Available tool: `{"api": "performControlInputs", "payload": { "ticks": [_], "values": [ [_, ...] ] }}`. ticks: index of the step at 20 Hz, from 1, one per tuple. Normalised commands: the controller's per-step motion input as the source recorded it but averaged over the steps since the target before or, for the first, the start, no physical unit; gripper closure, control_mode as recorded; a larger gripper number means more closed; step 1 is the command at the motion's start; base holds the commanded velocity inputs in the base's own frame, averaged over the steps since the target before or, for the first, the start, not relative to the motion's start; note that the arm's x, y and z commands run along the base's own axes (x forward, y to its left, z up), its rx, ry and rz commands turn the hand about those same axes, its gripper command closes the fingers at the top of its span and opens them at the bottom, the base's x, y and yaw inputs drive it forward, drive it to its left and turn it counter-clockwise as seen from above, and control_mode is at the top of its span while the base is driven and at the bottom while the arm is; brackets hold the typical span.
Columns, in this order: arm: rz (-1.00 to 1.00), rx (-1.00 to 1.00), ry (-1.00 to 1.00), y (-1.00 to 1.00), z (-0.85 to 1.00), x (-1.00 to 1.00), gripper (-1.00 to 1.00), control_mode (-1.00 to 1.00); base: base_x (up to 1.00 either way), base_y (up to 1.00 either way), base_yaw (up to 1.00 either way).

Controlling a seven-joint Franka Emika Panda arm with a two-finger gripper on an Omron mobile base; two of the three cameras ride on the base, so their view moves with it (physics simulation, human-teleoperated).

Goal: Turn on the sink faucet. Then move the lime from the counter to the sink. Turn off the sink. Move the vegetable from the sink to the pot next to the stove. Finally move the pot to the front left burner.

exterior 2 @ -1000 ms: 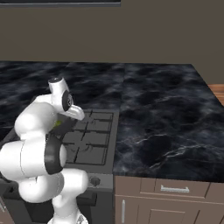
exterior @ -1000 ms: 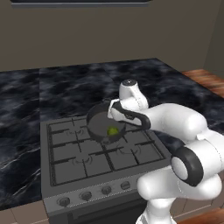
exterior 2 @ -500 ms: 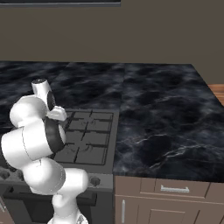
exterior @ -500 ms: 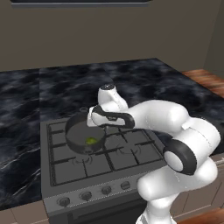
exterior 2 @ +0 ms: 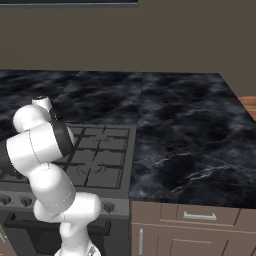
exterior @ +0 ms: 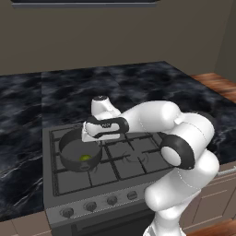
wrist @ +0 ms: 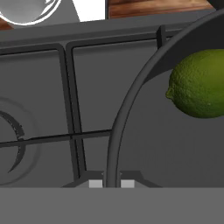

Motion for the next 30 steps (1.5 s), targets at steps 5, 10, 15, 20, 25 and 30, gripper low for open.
{"api": "performControlInputs", "payload": {
  "ticks": [5, 10, 15, 20, 25, 30],
  "values": [
    [0.01, 0.00, 0.04, 0.20, -0.38, 0.06, 1.00, -1.00, 0.00, 0.00, 0.00],
    [0.00, 0.00, 0.01, 0.04, -0.34, 0.02, 1.00, -1.00, 0.00, 0.00, 0.00],
    [0.00, 0.00, 0.00, -0.05, -0.28, 0.00, 1.00, -1.00, 0.00, 0.00, 0.00],
    [0.00, 0.01, 0.00, -0.11, -0.07, -0.11, 1.00, -1.00, 0.00, 0.00, 0.00],
    [-0.01, 0.00, 0.00, -0.12, 0.00, -0.33, 1.00, -1.00, 0.00, 0.00, 0.00],
    [-0.01, 0.00, 0.00, -0.07, 0.00, -0.29, 1.00, -1.00, 0.00, 0.00, 0.00]
  ]
}}
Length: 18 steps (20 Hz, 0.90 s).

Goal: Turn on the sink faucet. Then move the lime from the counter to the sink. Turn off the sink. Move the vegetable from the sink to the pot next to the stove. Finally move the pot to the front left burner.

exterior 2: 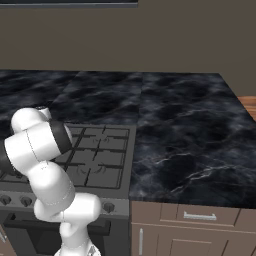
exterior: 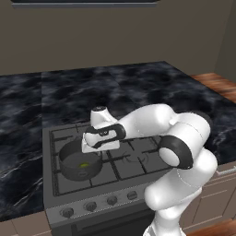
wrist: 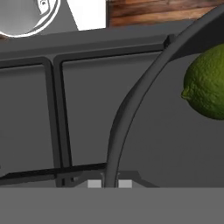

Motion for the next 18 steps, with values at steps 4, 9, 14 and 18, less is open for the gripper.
{"api": "performControlInputs", "payload": {
  "ticks": [4, 9, 14, 18],
  "values": [
    [-0.02, 0.00, 0.00, -0.01, 0.00, -0.05, 1.00, -1.00, 0.00, 0.00, 0.00],
    [-0.02, 0.00, 0.00, -0.04, 0.00, 0.08, -1.00, -1.00, 0.00, 0.00, 0.00],
    [0.00, 0.00, 0.00, -0.11, 0.13, 0.01, -1.00, -1.00, 0.00, 0.00, 0.00],
    [-0.01, 0.00, 0.00, 0.00, 0.30, 0.00, -1.00, -1.00, 0.00, 0.00, 0.00]
  ]
}}
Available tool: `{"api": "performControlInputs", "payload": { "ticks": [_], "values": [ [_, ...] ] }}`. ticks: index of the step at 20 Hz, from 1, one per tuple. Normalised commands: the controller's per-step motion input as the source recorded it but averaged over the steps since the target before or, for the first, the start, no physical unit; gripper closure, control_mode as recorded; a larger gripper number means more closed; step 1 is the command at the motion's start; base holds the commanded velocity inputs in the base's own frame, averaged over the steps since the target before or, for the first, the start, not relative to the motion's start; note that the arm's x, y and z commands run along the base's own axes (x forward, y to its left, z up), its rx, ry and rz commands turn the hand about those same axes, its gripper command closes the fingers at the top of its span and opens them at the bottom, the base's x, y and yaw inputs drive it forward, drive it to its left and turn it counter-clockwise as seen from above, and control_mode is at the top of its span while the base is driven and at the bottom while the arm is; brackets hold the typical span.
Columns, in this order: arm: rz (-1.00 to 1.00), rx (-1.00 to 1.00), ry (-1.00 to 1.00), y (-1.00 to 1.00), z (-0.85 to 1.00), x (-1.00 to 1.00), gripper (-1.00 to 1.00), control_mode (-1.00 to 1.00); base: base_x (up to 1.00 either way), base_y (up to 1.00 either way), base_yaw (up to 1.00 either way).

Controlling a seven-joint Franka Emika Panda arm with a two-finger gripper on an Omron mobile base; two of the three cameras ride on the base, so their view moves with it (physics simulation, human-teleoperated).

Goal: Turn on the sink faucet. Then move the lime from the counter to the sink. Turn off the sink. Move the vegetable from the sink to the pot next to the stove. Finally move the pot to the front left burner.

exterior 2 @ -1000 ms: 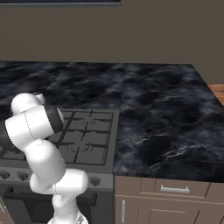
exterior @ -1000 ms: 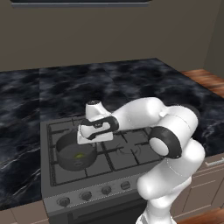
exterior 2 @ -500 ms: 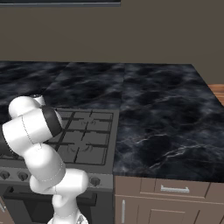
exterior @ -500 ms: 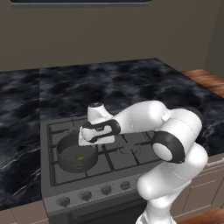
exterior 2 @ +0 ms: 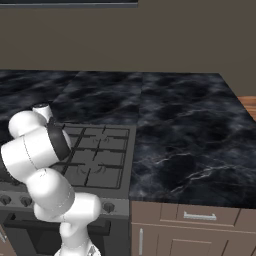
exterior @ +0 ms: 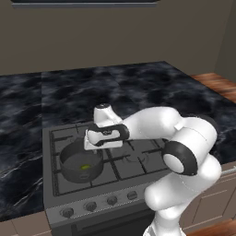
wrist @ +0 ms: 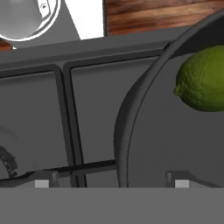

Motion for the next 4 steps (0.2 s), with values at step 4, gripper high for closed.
{"api": "performControlInputs", "payload": {
  "ticks": [4],
  "values": [
    [-0.02, 0.00, -0.01, 0.00, 0.37, -0.08, -1.00, -1.00, 0.00, 0.00, 0.00]
  ]
}}
